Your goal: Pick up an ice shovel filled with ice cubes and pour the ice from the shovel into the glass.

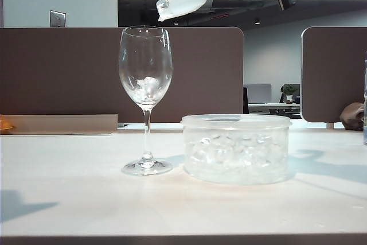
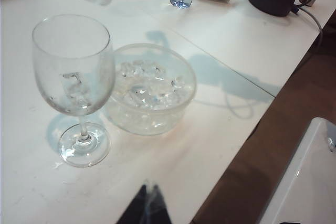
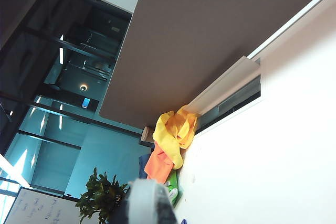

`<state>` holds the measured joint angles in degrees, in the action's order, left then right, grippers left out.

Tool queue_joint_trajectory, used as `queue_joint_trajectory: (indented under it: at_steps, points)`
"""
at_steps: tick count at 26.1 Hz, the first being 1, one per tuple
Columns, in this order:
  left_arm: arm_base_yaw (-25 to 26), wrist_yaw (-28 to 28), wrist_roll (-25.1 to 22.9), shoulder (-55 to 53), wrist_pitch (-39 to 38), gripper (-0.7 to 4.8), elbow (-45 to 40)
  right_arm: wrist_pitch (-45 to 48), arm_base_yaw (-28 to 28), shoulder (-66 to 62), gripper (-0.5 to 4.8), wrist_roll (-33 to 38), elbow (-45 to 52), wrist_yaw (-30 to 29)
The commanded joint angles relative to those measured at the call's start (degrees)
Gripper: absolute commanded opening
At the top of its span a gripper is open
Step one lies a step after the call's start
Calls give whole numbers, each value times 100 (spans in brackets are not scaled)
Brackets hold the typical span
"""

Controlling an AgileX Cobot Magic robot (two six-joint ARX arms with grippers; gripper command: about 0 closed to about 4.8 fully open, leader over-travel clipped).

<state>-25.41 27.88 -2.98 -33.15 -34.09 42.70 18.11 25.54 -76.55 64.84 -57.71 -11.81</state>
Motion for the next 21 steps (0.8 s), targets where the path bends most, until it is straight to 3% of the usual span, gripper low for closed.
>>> queue_joint_trajectory:
  at_steps: [1,21]
  points:
    - [-4,26,-2,7,70,-5,22,109,0,17,-6,-35,-39,-28]
    - [-4,26,-2,7,72,-6,22,-260,0,9,-5,-232,-387,-68]
